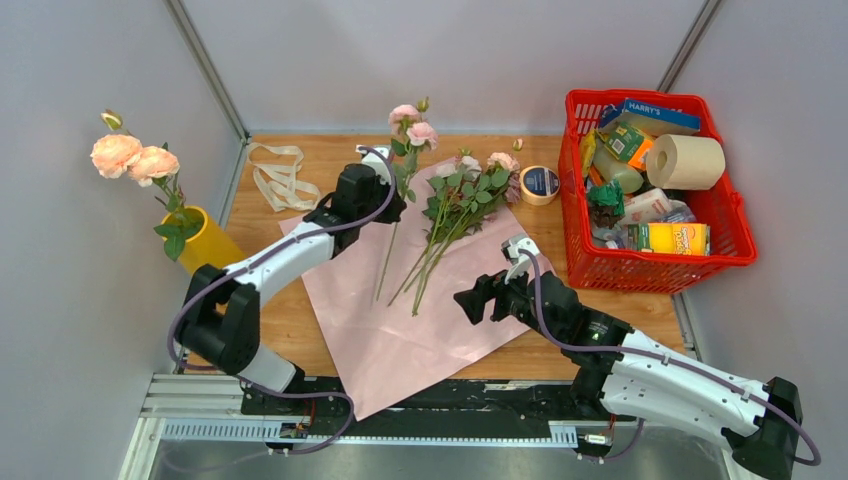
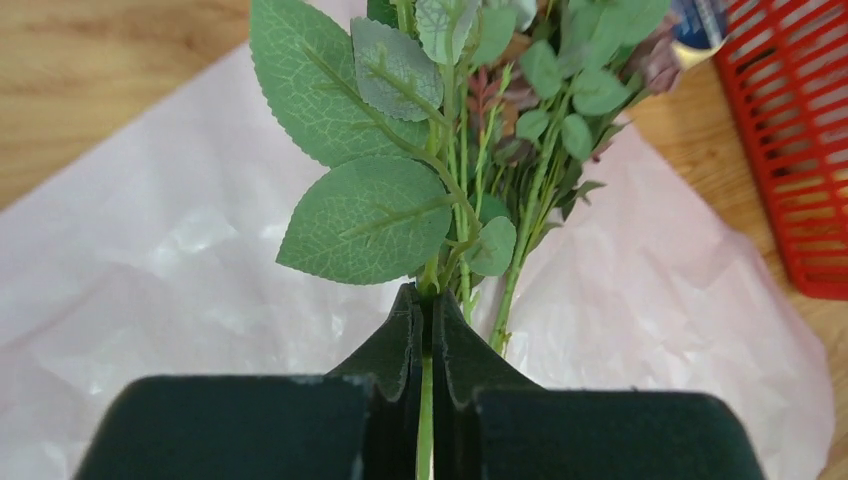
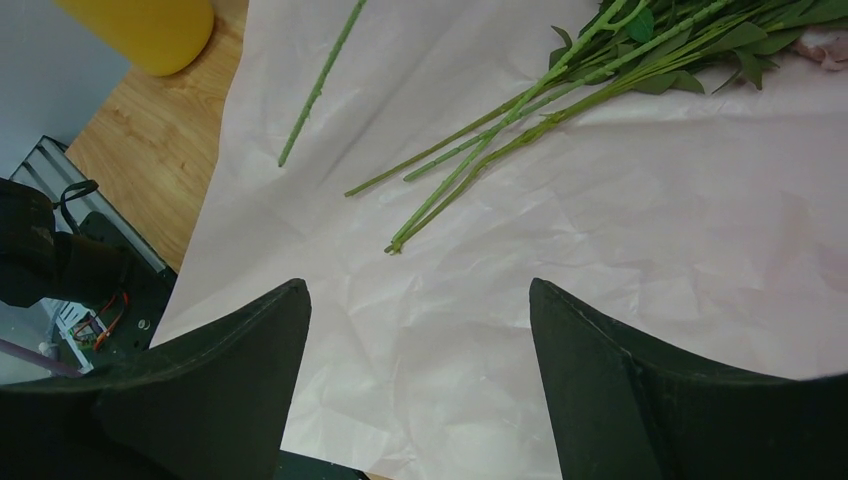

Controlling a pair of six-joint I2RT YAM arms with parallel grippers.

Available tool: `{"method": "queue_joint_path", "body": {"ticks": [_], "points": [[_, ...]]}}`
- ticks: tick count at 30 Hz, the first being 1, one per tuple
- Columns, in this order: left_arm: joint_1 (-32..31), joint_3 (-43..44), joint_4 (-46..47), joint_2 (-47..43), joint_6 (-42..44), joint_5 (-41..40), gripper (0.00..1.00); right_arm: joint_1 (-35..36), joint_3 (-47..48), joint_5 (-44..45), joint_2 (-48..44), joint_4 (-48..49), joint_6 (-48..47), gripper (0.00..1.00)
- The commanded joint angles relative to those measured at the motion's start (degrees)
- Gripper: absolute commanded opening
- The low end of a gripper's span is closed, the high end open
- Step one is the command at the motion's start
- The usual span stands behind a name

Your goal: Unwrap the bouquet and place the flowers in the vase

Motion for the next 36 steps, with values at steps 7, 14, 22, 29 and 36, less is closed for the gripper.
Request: {"method": "queue_joint_path", "body": {"ticks": [7,14,22,29,36], "points": [[-0.2,-8.5,11.5,-17.5,4.5,-8.0,0.0,0.2,-0.9,1.4,-0.8,2.0,0.2,0.86],[-0.1,-19.4,28.7,-33.1,15.3,-17.6,0.0,0.3,-0.3,0.9,-1.0,2.1,0.4,0.93],[5.8,-14.9,29.6,-43.5,32.7,-28.3,0.0,0.2,-0.4,0.6,-2.1,2.2,1.9,1.0],[17.0,-5.5,27.5,-44.9,40.4,-25.2,0.0,0.3,-1.3,1.5,-2.8,2.7,3.3,1.0],[23.4,-2.4,36.0,-41.8,52.8,-28.5,0.0,0.2,-1.6,0.3,-2.5,2.8,3.0,1.0]]}}
